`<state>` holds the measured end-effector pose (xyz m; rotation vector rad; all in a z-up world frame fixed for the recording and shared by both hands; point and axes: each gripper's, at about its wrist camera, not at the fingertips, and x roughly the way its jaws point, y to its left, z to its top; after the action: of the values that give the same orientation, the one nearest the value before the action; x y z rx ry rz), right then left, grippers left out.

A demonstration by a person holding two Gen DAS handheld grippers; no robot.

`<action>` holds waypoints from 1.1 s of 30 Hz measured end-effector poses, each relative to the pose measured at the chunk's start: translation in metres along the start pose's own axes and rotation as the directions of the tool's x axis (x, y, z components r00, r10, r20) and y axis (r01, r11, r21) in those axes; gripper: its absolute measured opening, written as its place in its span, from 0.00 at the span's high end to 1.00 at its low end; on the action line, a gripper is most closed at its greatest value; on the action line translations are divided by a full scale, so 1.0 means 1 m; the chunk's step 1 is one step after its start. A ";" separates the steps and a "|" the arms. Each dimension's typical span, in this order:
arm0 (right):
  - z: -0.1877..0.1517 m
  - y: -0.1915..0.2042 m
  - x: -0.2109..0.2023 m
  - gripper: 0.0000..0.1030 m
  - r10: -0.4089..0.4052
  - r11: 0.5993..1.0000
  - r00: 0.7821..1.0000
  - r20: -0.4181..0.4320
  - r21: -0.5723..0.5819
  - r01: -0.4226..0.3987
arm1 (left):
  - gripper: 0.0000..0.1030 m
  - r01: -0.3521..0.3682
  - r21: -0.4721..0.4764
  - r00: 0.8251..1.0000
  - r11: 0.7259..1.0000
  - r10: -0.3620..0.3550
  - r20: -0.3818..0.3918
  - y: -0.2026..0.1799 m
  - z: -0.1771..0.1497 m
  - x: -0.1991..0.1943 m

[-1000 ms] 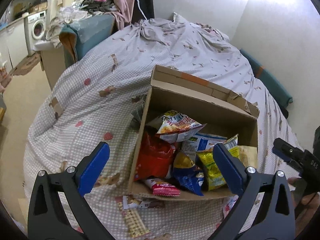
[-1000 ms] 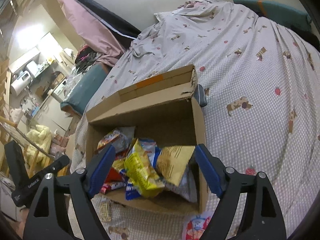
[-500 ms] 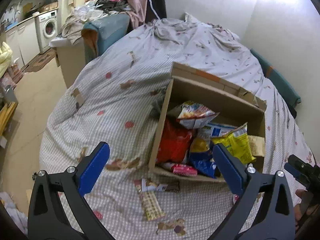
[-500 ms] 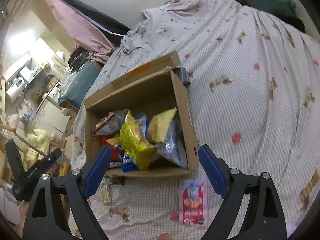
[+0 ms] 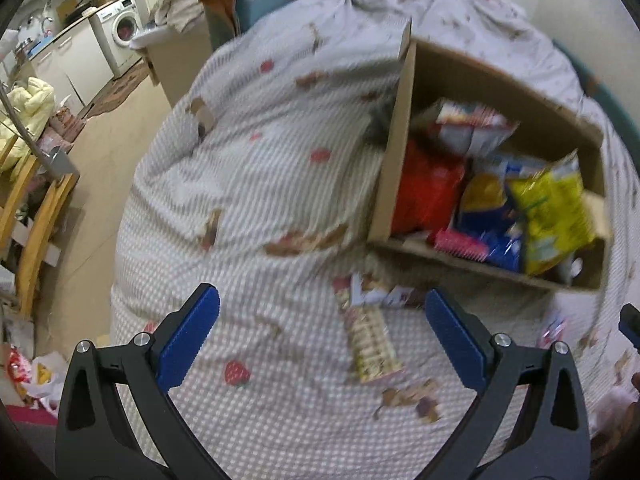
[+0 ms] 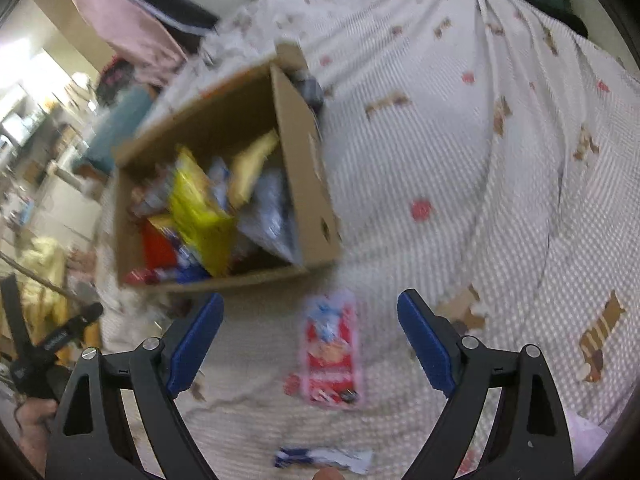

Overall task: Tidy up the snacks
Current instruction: 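Grasp the red-white pouch with the right gripper while the left grasps the checked snack bar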

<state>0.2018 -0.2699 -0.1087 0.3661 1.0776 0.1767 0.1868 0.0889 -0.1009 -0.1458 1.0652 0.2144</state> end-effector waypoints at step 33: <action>-0.015 0.012 0.099 0.57 -0.118 0.992 0.940 -0.320 -0.085 0.095 | 0.01 -0.016 -0.117 0.990 0.993 -0.001 -0.140 0.008 -0.015 0.043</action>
<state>0.2349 -0.2239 -0.1922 0.2193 1.4099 0.1806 0.1924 0.0983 -0.1460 -0.2660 1.1930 0.2771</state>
